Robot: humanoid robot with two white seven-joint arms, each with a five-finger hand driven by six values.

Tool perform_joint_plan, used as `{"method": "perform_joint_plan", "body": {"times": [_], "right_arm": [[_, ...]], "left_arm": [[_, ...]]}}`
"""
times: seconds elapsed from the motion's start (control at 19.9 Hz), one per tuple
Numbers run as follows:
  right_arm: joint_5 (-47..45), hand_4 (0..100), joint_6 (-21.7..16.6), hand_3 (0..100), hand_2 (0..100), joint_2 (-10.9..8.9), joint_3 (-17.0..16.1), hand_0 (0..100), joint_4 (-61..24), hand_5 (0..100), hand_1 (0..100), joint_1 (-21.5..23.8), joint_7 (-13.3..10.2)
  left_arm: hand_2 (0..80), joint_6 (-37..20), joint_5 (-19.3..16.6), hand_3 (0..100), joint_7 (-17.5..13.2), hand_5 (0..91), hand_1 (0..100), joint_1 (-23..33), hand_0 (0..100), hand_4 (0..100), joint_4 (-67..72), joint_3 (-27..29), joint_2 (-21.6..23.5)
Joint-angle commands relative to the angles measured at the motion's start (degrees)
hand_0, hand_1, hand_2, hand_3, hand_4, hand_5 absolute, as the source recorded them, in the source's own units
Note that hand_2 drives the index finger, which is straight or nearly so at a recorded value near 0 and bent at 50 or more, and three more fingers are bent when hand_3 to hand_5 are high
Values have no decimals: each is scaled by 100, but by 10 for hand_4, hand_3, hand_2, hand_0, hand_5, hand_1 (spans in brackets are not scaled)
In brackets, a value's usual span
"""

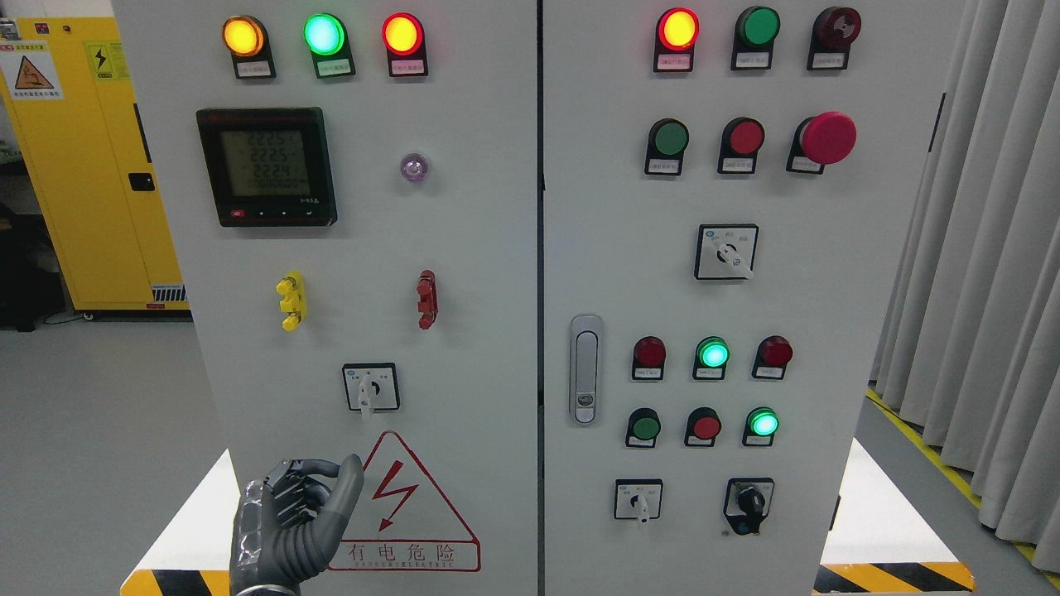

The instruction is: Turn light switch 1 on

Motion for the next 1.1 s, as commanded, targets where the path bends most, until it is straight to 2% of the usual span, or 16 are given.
{"method": "perform_joint_plan", "body": {"times": [0.0, 0.3, 0.55, 1.05], "right_arm": [[0, 0, 1, 0, 40, 0, 0, 0, 0, 0, 500, 0, 5], [0, 0, 1, 0, 40, 0, 0, 0, 0, 0, 500, 0, 5], [0, 0, 1, 0, 40, 0, 0, 0, 0, 0, 500, 0, -4], [0, 0, 1, 0, 40, 0, 0, 0, 0, 0, 500, 0, 5]], "left_arm": [[581, 63, -116, 878, 101, 823, 673, -131, 332, 884, 11, -171, -156], [578, 212, -116, 879, 199, 825, 675, -236, 345, 886, 20, -180, -165], [575, 248, -116, 878, 278, 822, 670, -350, 289, 885, 72, -180, -174], [561, 388, -116, 878, 401, 821, 668, -544, 259, 884, 152, -180, -209]]}}
